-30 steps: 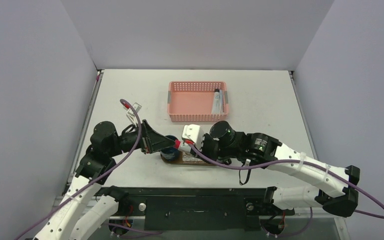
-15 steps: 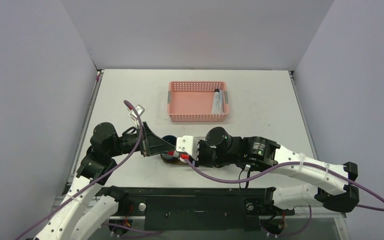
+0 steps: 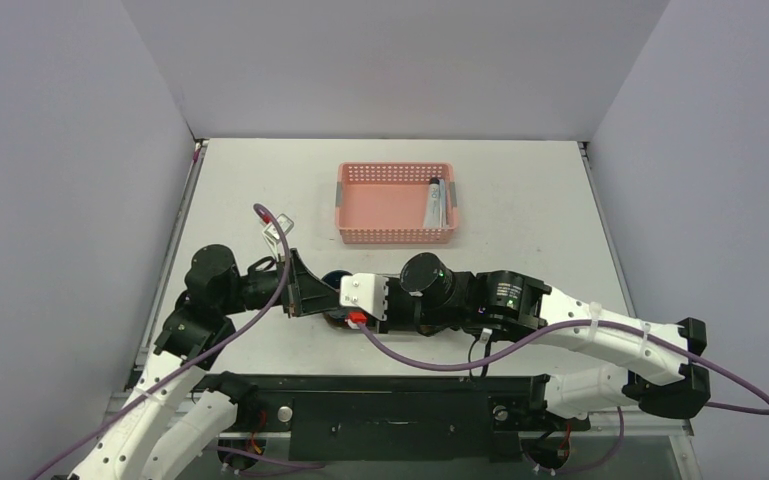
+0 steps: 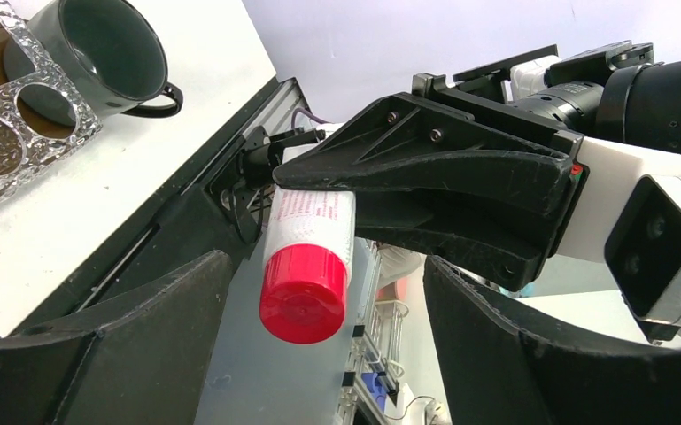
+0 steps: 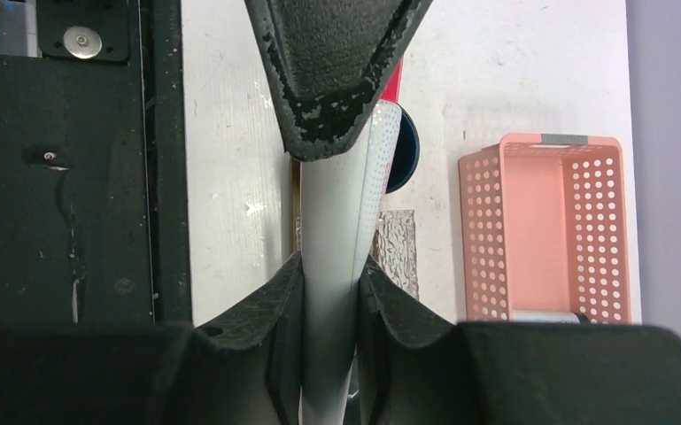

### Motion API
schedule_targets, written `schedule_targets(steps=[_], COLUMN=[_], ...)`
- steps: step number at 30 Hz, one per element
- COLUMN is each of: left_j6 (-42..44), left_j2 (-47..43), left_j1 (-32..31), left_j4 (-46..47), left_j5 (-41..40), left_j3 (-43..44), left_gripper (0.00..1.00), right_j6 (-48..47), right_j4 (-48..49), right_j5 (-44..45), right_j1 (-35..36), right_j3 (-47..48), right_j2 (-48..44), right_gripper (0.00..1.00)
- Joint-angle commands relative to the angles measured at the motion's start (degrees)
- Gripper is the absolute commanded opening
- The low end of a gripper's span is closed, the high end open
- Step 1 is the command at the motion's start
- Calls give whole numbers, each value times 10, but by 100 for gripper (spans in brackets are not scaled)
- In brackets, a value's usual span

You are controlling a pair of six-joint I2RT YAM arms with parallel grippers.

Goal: Prepare toiletry sets of a toothbrush and toothpaste on the tray

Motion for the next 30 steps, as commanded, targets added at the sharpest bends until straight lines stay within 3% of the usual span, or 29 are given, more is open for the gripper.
schedule_targets(steps=[1,21,27,30], left_j6=[17,11,-10,-21], left_j2=[2,17,18,17], left_j1=[2,2,1,1], left_j4=[3,30,63,79], left_j5=[14,21,28,32], left_j3=[3,-3,-15,-22], left_gripper=[75,41,23,9], right_j6=[-15,-21,-19,-15], right_j4=[25,33,34,34], right_j5=[25,34,34,34], right_j1=[7,16,17,17], right_j3=[30,19,17,16], right_j2=[2,8,12,12], right_gripper=[12,12,14,20])
